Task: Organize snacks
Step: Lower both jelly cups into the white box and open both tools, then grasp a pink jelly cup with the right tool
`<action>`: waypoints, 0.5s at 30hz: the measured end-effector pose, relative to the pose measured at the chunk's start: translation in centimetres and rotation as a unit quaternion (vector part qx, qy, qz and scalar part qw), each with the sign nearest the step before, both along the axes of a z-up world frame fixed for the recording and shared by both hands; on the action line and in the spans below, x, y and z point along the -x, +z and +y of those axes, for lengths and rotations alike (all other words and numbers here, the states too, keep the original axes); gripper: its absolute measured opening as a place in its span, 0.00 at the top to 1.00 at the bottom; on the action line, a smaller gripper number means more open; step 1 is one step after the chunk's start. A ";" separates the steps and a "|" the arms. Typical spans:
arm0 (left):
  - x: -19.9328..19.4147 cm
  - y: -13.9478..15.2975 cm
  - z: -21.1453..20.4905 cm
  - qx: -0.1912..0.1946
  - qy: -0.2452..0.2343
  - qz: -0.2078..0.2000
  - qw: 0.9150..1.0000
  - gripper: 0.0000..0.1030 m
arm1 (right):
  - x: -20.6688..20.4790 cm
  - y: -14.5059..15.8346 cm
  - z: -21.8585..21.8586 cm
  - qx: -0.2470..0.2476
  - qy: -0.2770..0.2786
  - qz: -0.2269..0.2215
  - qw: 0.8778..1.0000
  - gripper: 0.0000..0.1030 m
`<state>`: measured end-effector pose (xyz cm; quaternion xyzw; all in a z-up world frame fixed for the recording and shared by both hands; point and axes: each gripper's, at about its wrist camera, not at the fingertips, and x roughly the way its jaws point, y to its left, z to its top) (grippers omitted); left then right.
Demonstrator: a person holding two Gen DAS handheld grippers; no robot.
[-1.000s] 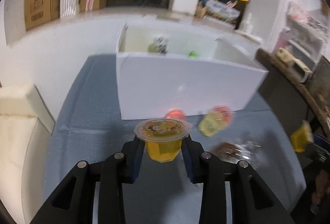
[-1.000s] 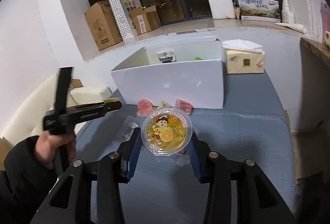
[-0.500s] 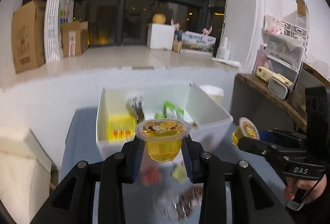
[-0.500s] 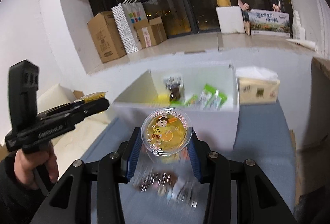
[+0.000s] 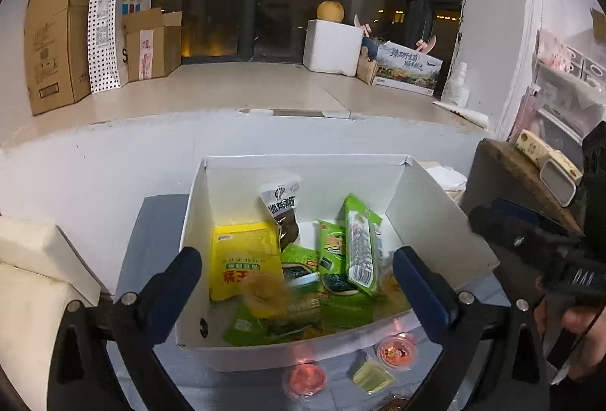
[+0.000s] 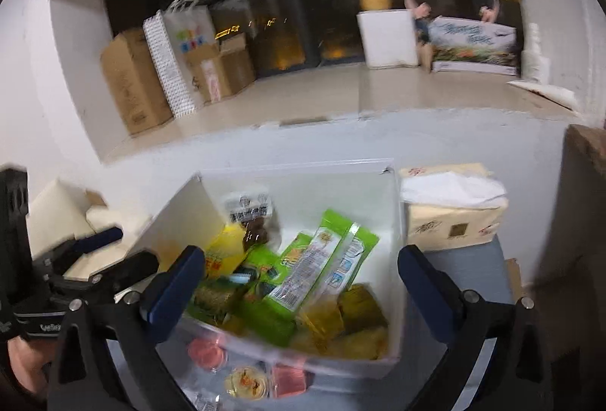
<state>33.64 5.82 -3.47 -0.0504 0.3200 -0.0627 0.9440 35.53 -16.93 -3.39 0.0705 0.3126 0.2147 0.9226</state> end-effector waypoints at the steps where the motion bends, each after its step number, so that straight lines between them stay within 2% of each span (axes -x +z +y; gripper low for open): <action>1: 0.1 -0.1 0.2 -0.001 0.003 0.000 1.000 0.00 | 0.0 -0.1 -0.4 -0.006 -0.002 0.006 1.000 0.00; 9: 1.3 0.0 0.2 -0.011 -0.002 0.001 1.000 0.00 | 1.8 -0.2 -1.2 -0.004 -0.003 0.006 1.000 0.00; 15: 5.1 0.3 -0.3 -0.017 -0.014 -0.005 1.000 0.00 | 6.2 -0.5 -1.3 -0.004 0.020 -0.004 1.000 0.00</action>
